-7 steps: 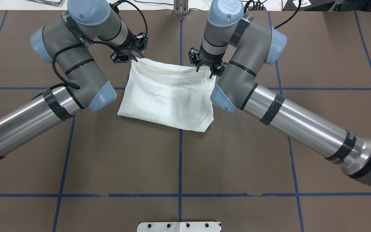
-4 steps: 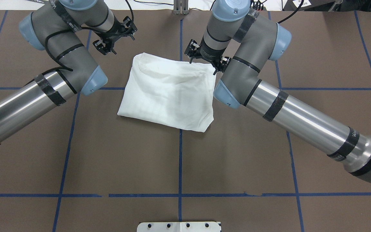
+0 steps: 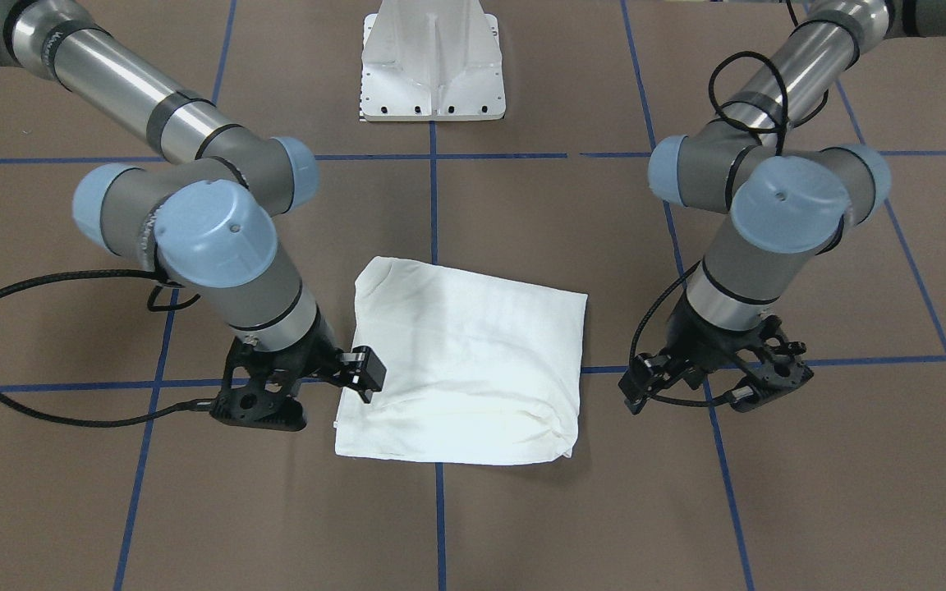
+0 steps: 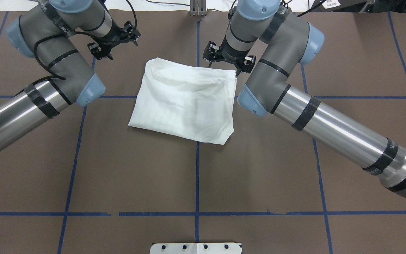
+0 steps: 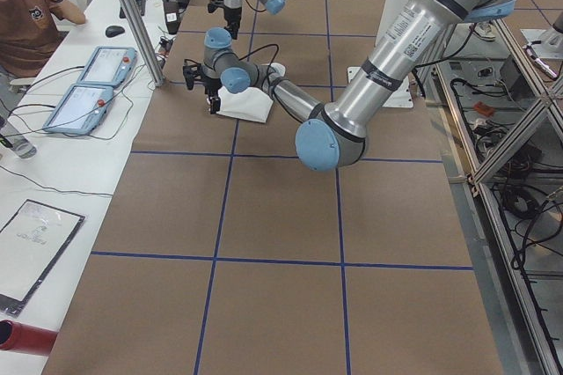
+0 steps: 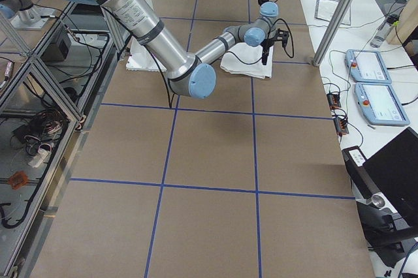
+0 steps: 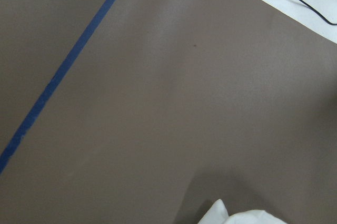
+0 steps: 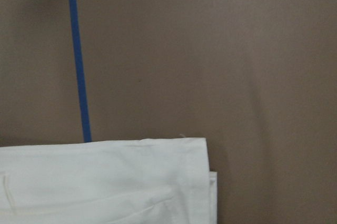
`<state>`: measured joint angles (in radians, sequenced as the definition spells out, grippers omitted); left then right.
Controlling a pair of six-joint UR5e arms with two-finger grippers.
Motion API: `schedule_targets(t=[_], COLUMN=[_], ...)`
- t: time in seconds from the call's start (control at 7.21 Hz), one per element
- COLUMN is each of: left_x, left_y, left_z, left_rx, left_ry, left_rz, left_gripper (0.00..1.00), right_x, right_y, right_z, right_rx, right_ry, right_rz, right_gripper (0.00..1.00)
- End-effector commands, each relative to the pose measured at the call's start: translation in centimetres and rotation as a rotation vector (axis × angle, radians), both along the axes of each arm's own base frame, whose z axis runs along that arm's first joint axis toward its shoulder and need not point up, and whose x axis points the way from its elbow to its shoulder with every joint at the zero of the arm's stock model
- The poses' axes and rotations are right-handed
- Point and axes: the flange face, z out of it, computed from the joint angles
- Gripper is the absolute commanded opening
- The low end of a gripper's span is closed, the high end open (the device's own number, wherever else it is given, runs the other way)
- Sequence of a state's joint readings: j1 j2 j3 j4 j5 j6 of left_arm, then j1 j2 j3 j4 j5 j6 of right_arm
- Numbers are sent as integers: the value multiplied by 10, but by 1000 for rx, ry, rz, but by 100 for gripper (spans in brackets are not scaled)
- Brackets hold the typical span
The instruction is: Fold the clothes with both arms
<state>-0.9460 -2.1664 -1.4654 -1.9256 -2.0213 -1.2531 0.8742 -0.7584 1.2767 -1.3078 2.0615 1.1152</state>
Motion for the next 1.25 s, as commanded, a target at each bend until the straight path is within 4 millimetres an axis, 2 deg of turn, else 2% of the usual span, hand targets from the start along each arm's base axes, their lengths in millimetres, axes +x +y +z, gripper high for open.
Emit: schedule_targets(t=[0.0,0.14,0.28,0.42,0.69,0.83,0.97,1.11], left_x=[-87,-132,-177,-225,-301,-337,-370,-389], left_y=[39,49,52,60,87,101,126,144], left_z=[59,97,134,172,234,256,282,291], left_rx=[149,202,262,311,375,419,421,401], left_ry=[-80,-150,-228,-304,-418,-469,-439,-372], left_rz=[93,129,183,240,344,406,439,416], left_gripper=[100,100,100,100,100,100,100,100], right_x=[138,213,271,319,383,413,438,472], right_y=[-43,-48,-32,-4,69,103,130,147], right_z=[104,162,216,260,332,362,381,387], right_rx=[123,174,185,197,237,260,252,190], right_ry=[87,105,97,86,109,128,135,139], right_rz=[-103,-174,-219,-248,-311,-339,-348,-320], right_gripper=[100,100,100,100,100,100,100,100])
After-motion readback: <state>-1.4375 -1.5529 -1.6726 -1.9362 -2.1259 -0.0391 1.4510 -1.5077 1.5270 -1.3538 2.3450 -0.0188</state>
